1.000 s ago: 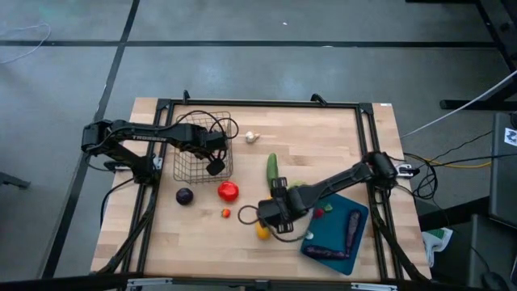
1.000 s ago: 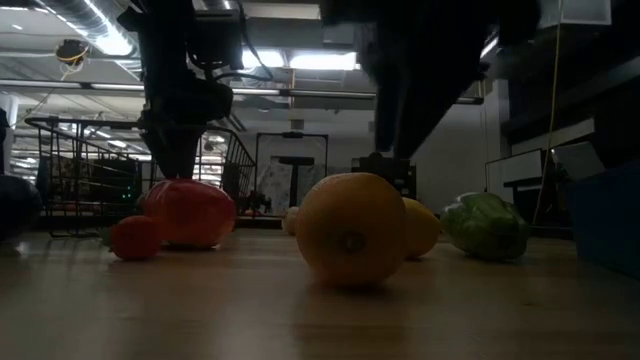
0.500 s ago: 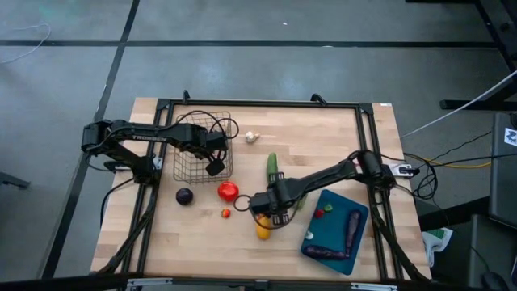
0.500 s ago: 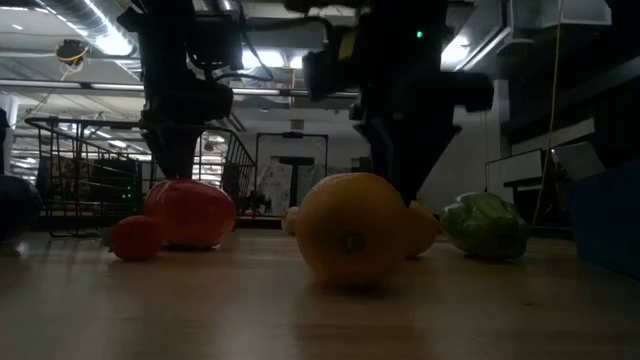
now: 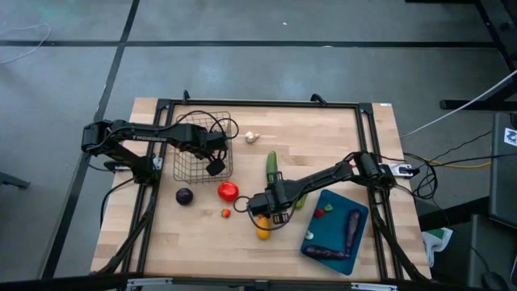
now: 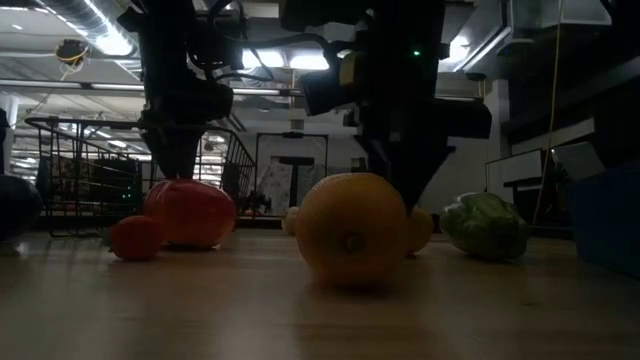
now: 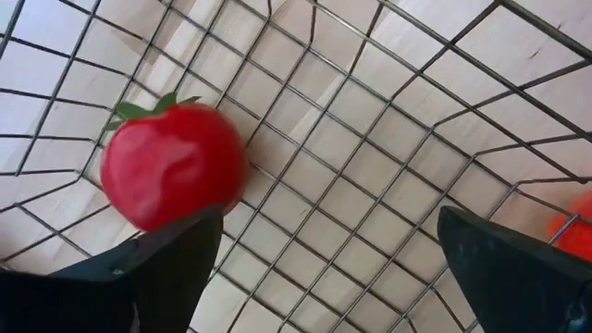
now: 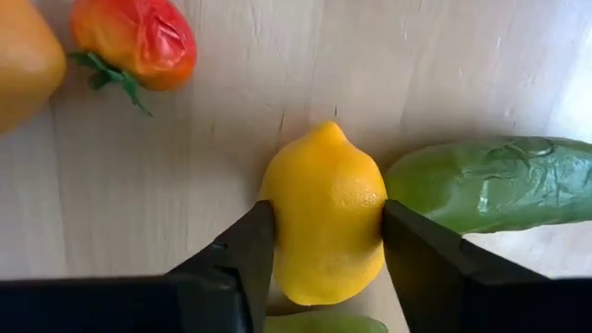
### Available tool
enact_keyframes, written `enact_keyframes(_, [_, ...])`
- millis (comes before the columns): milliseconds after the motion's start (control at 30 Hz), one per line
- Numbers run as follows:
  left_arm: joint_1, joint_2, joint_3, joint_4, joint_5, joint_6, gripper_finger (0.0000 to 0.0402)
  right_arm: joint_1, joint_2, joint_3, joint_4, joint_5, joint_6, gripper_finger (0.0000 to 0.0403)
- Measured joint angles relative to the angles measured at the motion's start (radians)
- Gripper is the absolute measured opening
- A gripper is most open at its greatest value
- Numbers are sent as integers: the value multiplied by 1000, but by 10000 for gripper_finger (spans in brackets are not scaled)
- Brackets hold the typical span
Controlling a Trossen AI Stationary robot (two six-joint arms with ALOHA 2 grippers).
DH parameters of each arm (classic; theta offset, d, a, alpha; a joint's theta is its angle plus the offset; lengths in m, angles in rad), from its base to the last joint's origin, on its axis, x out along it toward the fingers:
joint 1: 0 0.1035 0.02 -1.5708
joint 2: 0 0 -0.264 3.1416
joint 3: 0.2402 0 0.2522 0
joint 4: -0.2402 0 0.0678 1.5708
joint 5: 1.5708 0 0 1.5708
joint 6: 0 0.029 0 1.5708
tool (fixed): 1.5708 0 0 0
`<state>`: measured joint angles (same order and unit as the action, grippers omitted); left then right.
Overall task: Sort produce into baskets
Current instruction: Put the yellow lemon into the wire basket
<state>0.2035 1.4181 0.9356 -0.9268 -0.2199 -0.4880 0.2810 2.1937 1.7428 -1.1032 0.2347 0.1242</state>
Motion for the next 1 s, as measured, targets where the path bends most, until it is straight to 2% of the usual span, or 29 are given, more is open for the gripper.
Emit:
enact_keyframes(167, [0,0,0,0,0,-6,395,0,0,0,2,-7,-1,142])
enact_keyframes(333, [0,-4,0,0,0,-11,395,0,0,-1,2,-3,-1,139])
enact_keyframes(467, [0,-31,0,0,38,-11,395,-1,6,29,-30,-4,-2,139])
enact_keyframes(800, [0,-256,0,-4,63,-73,395,-17,8,213,-63,16,-66,139])
enact_keyframes(1000, [-21,-401,1,-5,64,-97,395,-66,8,339,-32,43,-85,140])
